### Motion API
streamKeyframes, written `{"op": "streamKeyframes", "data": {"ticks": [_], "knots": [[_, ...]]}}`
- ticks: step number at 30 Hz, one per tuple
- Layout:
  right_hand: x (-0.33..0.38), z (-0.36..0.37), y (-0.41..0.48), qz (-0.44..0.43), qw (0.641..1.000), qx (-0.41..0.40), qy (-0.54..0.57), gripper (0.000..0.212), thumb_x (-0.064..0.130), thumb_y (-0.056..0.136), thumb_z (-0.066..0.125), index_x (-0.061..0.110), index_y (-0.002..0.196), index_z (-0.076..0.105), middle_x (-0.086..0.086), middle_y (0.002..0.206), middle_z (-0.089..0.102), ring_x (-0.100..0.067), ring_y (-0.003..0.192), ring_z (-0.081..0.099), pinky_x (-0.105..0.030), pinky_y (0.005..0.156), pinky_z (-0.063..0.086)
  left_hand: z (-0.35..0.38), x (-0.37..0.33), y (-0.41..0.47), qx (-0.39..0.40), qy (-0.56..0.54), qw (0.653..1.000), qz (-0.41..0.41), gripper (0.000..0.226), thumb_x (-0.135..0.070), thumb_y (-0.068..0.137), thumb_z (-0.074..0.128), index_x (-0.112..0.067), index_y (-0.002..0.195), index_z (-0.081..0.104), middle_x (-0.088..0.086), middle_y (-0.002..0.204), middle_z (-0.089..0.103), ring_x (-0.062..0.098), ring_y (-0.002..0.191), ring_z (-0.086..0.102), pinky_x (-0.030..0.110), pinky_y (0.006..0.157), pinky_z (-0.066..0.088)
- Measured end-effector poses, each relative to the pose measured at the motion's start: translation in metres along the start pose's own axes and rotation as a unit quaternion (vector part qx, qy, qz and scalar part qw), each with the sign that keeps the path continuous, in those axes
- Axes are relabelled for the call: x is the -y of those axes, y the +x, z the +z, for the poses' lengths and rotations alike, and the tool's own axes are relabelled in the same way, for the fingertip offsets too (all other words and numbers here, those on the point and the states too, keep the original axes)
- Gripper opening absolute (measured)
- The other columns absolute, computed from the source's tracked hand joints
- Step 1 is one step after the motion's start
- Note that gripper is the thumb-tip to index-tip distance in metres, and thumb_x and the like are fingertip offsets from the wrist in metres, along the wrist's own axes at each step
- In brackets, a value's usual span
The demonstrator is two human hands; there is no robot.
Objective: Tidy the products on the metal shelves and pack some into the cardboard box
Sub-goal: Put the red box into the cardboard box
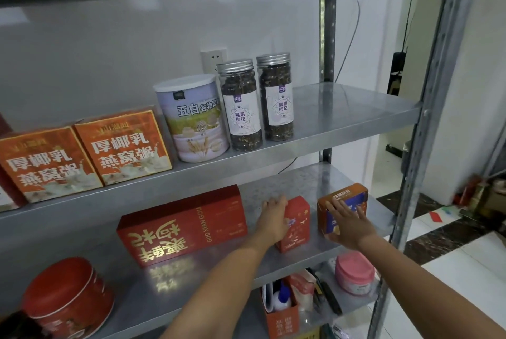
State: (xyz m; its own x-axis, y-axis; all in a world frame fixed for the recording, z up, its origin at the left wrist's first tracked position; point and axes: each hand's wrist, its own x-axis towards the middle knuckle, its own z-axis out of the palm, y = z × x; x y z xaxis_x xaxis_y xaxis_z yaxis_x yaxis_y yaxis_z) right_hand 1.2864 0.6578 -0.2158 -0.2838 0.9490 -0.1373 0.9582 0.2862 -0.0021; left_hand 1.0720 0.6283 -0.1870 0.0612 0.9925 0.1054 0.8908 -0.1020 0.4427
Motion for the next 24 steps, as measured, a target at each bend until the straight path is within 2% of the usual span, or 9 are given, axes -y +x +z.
{"op": "streamKeyframes", "data": {"ticks": [4,7,9,10,12,13,16,19,24], "knots": [[-0.005,-0.002,-0.005,-0.003,1.000,0.004,-0.007,0.099,0.078,0.085,0.030,0.022,0.153,-0.014,0.001,0.161,-0.018,-0.020,0.149,-0.009,-0.050,0.120,-0.002,0.001,0.011,-0.002,-0.017,-0.220,0.974,-0.041,0.030,0.006,0.082,0.068,-0.017,0.100,0.059,0.004,0.107,0.060,0.024,0.109,0.057,0.038,0.098,0.049],[0.002,-0.003,-0.021,-0.021,0.995,-0.040,0.091,0.127,0.098,0.051,-0.005,0.022,0.152,-0.015,0.008,0.153,-0.021,-0.015,0.149,-0.010,-0.046,0.119,-0.006,-0.007,0.013,-0.007,-0.003,-0.323,0.943,-0.077,0.026,0.012,0.081,0.068,-0.005,0.101,0.066,0.000,0.092,0.063,0.022,0.097,0.061,0.031,0.088,0.052],[0.014,0.002,-0.035,-0.036,0.931,-0.053,0.361,0.117,0.093,0.064,0.030,0.024,0.155,0.004,0.002,0.161,0.002,-0.018,0.148,0.013,-0.047,0.121,0.012,-0.013,0.011,-0.012,0.020,-0.359,0.930,-0.073,0.024,0.010,0.084,0.066,0.003,0.107,0.067,-0.002,0.087,0.064,0.015,0.086,0.062,0.018,0.077,0.052],[0.020,0.005,-0.044,-0.046,0.854,-0.027,0.518,0.112,0.086,0.065,0.052,0.027,0.153,0.017,-0.003,0.159,0.024,-0.020,0.142,0.033,-0.048,0.116,0.029,-0.016,0.008,-0.016,0.033,-0.372,0.925,-0.069,0.022,0.007,0.086,0.066,0.003,0.108,0.067,-0.002,0.086,0.065,0.012,0.082,0.063,0.014,0.073,0.052],[0.029,0.010,-0.071,-0.019,0.735,0.039,0.677,0.099,0.069,0.064,0.075,0.027,0.145,0.036,-0.004,0.138,0.056,-0.020,0.120,0.059,-0.046,0.104,0.046,-0.022,0.000,-0.022,0.052,-0.399,0.913,-0.063,0.017,-0.002,0.089,0.066,-0.001,0.106,0.069,-0.002,0.085,0.068,0.008,0.079,0.064,0.013,0.073,0.051],[0.029,0.013,-0.085,-0.003,0.706,0.072,0.704,0.093,0.059,0.066,0.079,0.022,0.141,0.040,-0.005,0.128,0.064,-0.022,0.113,0.064,-0.046,0.101,0.048,-0.023,-0.007,-0.026,0.061,-0.411,0.908,-0.060,0.014,-0.005,0.090,0.066,-0.005,0.103,0.070,-0.002,0.084,0.070,0.007,0.078,0.065,0.014,0.073,0.051],[0.027,0.023,-0.115,0.012,0.654,0.110,0.748,0.103,0.047,0.046,0.094,0.011,0.130,0.046,-0.012,0.113,0.071,-0.029,0.104,0.068,-0.045,0.091,0.054,-0.030,-0.030,-0.034,0.074,-0.440,0.894,-0.051,0.005,-0.011,0.090,0.067,-0.011,0.092,0.072,-0.003,0.078,0.071,0.005,0.071,0.066,0.017,0.073,0.050],[0.024,0.026,-0.146,0.032,0.617,0.066,0.783,0.109,0.051,0.031,0.095,0.009,0.121,0.053,-0.014,0.109,0.072,-0.029,0.099,0.070,-0.035,0.079,0.056,-0.030,-0.057,-0.046,0.085,-0.460,0.882,-0.056,0.001,-0.017,0.087,0.071,-0.016,0.088,0.072,-0.004,0.077,0.073,0.005,0.070,0.068,0.015,0.071,0.051],[0.017,0.026,-0.188,0.076,0.592,-0.022,0.802,0.106,0.052,0.034,0.093,0.010,0.123,0.056,-0.013,0.109,0.072,-0.027,0.095,0.071,-0.027,0.071,0.055,-0.012,-0.097,-0.072,0.105,-0.516,0.844,-0.105,0.035,-0.036,0.087,0.070,-0.018,0.117,0.064,0.003,0.102,0.072,0.014,0.086,0.068,0.019,0.069,0.049]]}}
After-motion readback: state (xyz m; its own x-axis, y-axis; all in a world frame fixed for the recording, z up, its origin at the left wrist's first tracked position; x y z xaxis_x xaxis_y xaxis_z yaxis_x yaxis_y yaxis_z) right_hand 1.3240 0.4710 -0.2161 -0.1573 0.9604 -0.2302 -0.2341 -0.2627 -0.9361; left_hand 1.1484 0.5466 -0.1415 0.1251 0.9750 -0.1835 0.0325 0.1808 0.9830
